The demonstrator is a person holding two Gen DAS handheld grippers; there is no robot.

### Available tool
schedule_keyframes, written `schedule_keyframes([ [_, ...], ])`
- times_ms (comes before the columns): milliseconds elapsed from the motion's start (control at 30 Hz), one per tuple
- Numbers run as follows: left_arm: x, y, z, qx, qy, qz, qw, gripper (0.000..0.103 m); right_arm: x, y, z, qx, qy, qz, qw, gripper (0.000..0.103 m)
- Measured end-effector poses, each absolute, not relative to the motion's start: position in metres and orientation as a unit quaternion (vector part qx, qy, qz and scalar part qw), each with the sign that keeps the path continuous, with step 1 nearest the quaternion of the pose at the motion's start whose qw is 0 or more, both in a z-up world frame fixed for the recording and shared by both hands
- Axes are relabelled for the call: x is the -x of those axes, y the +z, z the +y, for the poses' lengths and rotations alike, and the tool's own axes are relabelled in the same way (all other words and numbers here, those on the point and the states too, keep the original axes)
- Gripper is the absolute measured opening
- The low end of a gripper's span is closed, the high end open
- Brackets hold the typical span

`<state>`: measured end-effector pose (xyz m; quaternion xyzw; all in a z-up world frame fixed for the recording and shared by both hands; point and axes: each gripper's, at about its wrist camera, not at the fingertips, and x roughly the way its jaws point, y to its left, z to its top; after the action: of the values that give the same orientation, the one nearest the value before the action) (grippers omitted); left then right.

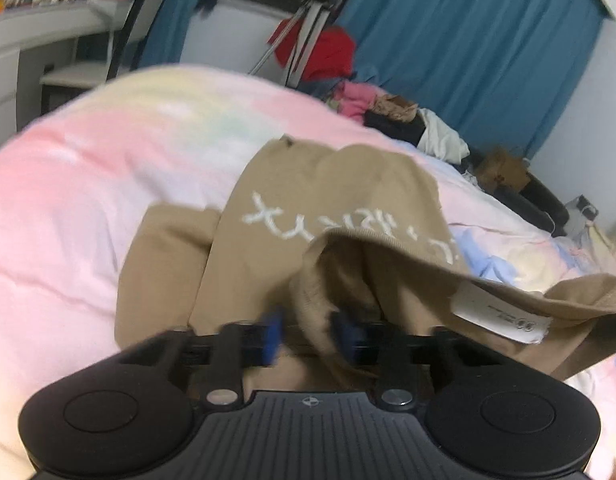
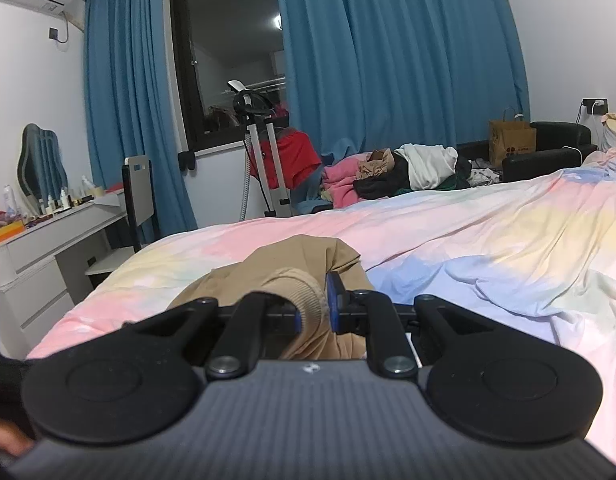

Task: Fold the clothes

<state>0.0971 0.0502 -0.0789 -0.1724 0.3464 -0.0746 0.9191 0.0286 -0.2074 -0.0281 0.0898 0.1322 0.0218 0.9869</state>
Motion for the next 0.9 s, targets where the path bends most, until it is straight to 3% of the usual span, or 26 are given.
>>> schedule_keyframes([
  [67,-0.095,-0.082,0.055,0.187,-0.062,0.339,0.920,0.003,-0.032,-0.032,-0.207,-0.083,0.014,0.144,0.986,0.015],
  [233,-0.072,-0.061,0.071,0.213,0.009,0.236,0.948,0.002,-0.055,-0.054,-0.207,-0.059,-0.030,0.226,0.972,0.015],
  [367,-0.042,-0.023,0.078,0.229,0.042,0.141,0.962,0.003,-0.057,-0.050,-0.211,-0.079,-0.038,0.207,0.974,0.015],
  [533,0.002,0.054,0.082,0.244,0.048,0.014,0.969,0.002,-0.041,0.034,-0.198,-0.080,-0.018,0.096,0.992,0.015],
  [700,0.020,0.162,0.103,0.308,0.026,-0.024,0.951,0.002,-0.025,0.138,-0.191,-0.084,0.014,-0.004,0.996,0.015],
  [900,0.053,0.313,0.106,0.269,0.008,-0.105,0.957,0.003,0.010,0.276,-0.193,-0.079,0.055,-0.105,0.990,0.015],
])
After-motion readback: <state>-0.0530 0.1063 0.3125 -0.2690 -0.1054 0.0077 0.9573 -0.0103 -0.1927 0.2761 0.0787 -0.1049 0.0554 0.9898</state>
